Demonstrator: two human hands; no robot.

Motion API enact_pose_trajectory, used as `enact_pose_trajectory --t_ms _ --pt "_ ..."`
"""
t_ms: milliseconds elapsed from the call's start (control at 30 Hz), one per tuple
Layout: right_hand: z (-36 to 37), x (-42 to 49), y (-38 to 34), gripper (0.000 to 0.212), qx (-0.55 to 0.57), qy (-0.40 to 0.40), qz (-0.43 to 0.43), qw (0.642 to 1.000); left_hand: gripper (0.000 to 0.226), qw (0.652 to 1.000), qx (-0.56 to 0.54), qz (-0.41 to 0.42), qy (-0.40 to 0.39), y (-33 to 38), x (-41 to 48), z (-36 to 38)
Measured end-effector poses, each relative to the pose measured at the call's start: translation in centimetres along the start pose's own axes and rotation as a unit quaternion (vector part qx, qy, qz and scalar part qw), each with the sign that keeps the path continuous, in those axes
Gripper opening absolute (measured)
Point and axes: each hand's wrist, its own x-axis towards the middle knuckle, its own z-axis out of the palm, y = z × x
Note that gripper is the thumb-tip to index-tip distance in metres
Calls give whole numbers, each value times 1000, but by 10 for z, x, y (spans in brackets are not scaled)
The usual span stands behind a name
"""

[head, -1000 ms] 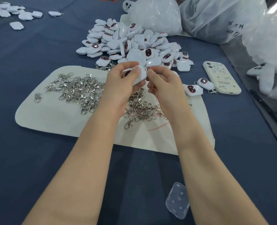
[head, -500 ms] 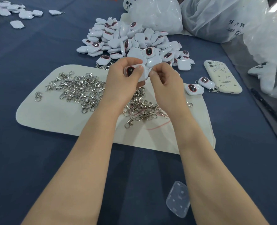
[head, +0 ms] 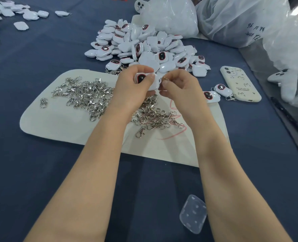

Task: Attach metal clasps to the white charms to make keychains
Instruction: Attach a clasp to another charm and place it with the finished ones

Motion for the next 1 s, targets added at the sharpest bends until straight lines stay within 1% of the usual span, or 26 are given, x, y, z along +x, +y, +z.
enact_pose_trajectory --t_ms 33,67,100,167,233,367,433,500,533,567,600,700,733,800,833,867,933,967,1000 --pt "1 0 1 14 51 2 12 999 6 999 -36 -24 0 -1 0 0" --pt "1 0 2 14 73 7 15 997 5 996 -74 -52 1 -2 1 0" --pt "1 0 3 13 67 13 10 998 3 990 -111 -83 1 -3 1 0" --pt "2 1 6 14 10 24 -16 1000 5 977 -164 -134 -1 -6 1 2" --pt "2 1 7 17 -44 30 -42 998 9 968 -189 -163 -4 -7 1 3" --pt "3 0 5 22 -60 28 -46 997 14 962 -199 -186 -14 -6 2 2" --pt "2 0 5 21 -82 31 -52 995 12 963 -194 -185 -13 -7 2 2" --pt "-1 0 7 18 -126 27 -51 990 8 970 -172 -170 -2 -9 2 4" --pt "-3 0 9 13 -143 20 -37 989 6 976 -150 -156 5 -10 2 4" --pt "-4 0 10 7 -147 8 -14 989 4 983 -121 -139 7 -12 2 5" --pt "-5 0 11 2 -127 -8 16 992 9 988 -91 -121 3 -13 2 5" --pt "-6 -1 12 27 26 -51 106 993 25 996 -14 -78 -50 -12 0 11" --pt "-6 -1 12 29 41 -56 120 990 28 996 12 -68 -64 -11 -2 15" --pt "-8 -1 12 24 6 -44 123 991 34 994 60 -55 -79 -8 -5 20" --pt "-9 1 14 21 -16 -26 121 992 37 992 92 -40 -80 -9 -5 22" --pt "-10 2 16 18 -35 3 117 992 39 986 149 -16 -71 -9 -5 22" --pt "-15 7 21 15 -82 94 110 986 39 966 256 29 -19 -10 -4 17" --pt "-19 9 23 15 -100 149 104 978 38 967 254 32 7 -11 -3 12" --pt "-23 9 24 15 -113 199 94 969 35 975 222 21 22 -11 -1 9"
